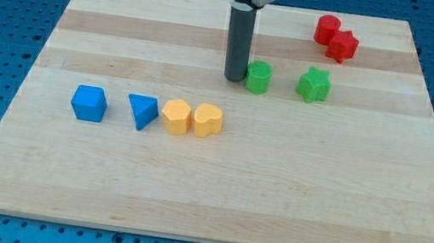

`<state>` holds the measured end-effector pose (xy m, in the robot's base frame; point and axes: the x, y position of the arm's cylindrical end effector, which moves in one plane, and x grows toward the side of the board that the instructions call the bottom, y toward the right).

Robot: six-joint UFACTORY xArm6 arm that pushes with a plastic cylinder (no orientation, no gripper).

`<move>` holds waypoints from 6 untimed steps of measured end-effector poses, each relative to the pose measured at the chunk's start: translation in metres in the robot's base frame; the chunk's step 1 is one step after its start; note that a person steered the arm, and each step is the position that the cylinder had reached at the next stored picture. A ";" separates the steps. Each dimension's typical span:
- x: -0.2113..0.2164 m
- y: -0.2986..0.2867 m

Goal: Push the red star to the left of the green circle

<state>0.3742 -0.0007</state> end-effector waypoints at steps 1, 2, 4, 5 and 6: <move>-0.004 -0.002; -0.037 -0.004; -0.043 0.113; -0.043 0.175; -0.071 0.203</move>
<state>0.3031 0.2027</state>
